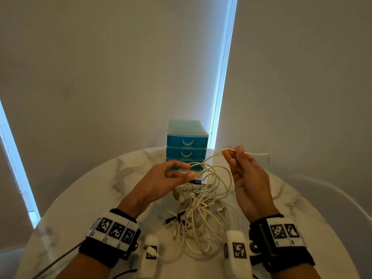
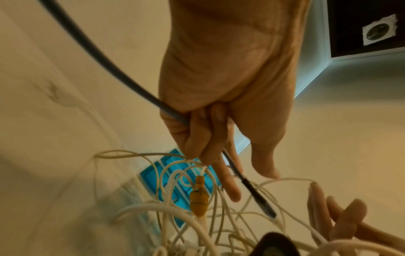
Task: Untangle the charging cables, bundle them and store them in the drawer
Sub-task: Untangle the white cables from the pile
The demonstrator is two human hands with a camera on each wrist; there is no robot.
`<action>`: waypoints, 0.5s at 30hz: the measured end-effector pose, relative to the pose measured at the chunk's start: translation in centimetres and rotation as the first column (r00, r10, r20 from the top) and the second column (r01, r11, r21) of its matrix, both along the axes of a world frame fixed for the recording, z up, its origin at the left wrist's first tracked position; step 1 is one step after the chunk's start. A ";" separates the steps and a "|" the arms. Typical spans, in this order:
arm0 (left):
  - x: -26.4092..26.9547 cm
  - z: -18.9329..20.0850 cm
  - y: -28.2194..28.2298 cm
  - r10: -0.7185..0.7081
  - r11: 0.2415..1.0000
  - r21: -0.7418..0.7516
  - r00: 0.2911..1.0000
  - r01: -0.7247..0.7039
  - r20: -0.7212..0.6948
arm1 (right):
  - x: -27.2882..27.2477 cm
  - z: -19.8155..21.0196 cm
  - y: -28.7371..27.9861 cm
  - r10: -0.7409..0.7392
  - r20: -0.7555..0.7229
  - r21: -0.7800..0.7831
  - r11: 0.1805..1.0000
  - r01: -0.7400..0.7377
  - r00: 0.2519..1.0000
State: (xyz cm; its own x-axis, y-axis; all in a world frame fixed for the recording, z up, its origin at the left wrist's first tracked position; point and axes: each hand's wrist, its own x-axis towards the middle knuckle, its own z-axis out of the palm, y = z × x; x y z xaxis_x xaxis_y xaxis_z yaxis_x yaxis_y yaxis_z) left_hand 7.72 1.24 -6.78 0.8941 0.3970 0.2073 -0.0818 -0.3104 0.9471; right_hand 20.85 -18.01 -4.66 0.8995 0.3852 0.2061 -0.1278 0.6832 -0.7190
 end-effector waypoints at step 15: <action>0.0 0.0 -0.2 0.228 0.960 0.111 0.947 -0.257 0.226 | -2.2 -1.7 1.6 0.261 0.260 -0.516 0.851 -0.095 0.930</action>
State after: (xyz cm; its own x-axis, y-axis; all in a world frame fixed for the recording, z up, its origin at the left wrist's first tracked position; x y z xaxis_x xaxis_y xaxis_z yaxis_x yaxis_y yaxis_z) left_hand 7.71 1.06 -6.74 0.7052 0.5510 0.4463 -0.1790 -0.4707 0.8640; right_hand 18.67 -16.41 -6.35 0.7261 0.6568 0.2033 0.0723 0.2211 -0.9726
